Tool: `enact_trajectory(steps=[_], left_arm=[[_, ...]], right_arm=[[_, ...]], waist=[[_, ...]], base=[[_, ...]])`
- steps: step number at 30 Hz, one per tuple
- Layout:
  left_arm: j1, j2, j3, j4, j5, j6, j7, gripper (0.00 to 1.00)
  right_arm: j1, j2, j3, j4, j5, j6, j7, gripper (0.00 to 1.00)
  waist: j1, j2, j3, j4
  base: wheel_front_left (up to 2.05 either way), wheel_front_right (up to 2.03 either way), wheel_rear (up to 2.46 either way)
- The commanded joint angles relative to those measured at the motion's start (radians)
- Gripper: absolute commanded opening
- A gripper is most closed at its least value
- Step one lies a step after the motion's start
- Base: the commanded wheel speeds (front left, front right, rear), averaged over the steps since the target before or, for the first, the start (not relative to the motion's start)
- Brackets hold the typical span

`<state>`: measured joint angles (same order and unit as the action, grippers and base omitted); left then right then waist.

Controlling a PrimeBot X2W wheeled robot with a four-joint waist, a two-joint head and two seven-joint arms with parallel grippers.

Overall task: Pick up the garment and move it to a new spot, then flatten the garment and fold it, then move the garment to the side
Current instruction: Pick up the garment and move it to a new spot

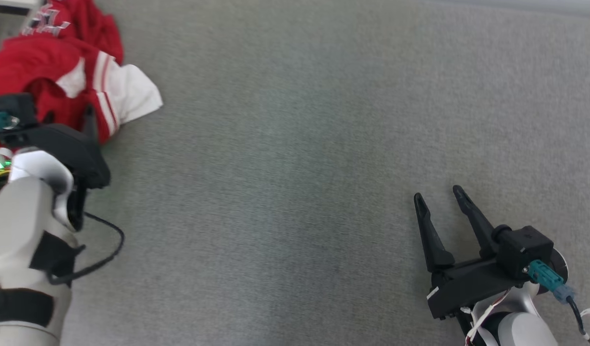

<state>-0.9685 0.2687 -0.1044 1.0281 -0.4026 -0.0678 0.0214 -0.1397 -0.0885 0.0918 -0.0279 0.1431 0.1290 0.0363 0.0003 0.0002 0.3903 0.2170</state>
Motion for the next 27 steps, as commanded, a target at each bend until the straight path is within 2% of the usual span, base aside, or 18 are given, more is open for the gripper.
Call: enact_trajectory(steps=[1,5,8,9,10,11,23,27], left_arm=[[-0.022,0.008,0.005,0.005,-0.002,0.011,0.003,1.00],[-0.048,0.033,0.029,0.048,-0.013,0.077,0.021,1.00],[-0.062,0.022,0.032,0.065,-0.019,0.099,0.019,1.00],[-0.062,0.024,0.028,0.070,-0.013,0.106,0.014,0.71],[-0.062,0.022,0.025,0.074,-0.009,0.110,0.006,0.04],[-0.061,0.016,0.021,0.078,-0.006,0.110,0.000,0.00],[-0.052,0.053,-0.022,0.073,0.034,0.147,-0.087,0.00],[-0.065,0.066,-0.035,0.041,0.043,0.141,-0.099,0.00]], right_arm=[[0.001,-0.001,-0.002,-0.010,-0.004,0.003,0.001,1.00],[0.010,0.004,-0.007,-0.019,-0.008,0.003,-0.002,1.00],[0.005,0.007,-0.012,-0.010,-0.005,0.003,-0.002,1.00],[-0.001,0.009,-0.011,-0.004,0.000,0.003,-0.003,1.00],[-0.008,0.011,-0.005,0.001,0.005,0.003,-0.005,1.00],[-0.016,0.012,0.000,0.008,0.010,0.003,-0.007,1.00],[0.010,0.033,0.031,0.131,0.064,0.003,-0.086,1.00],[0.023,0.037,0.031,0.174,0.082,0.003,-0.117,1.00]], waist=[[-0.0003,-0.0002,0.081,-0.074],[-0.0003,-0.0002,0.098,-0.079],[-0.0003,-0.0002,0.092,-0.075],[-0.0003,-0.0002,0.086,-0.073],[-0.0003,-0.0002,0.079,-0.072],[-0.0003,-0.0002,0.068,-0.070],[-0.0003,-0.0002,-0.151,-0.070],[-0.0003,-0.0002,-0.237,-0.086]], base=[[0.00,0.00,0.00],[0.00,0.00,0.00],[0.00,0.00,0.00],[0.00,0.00,0.00],[0.00,0.00,0.00],[0.00,0.00,0.00],[0.00,0.00,0.00],[0.00,0.00,0.00]])
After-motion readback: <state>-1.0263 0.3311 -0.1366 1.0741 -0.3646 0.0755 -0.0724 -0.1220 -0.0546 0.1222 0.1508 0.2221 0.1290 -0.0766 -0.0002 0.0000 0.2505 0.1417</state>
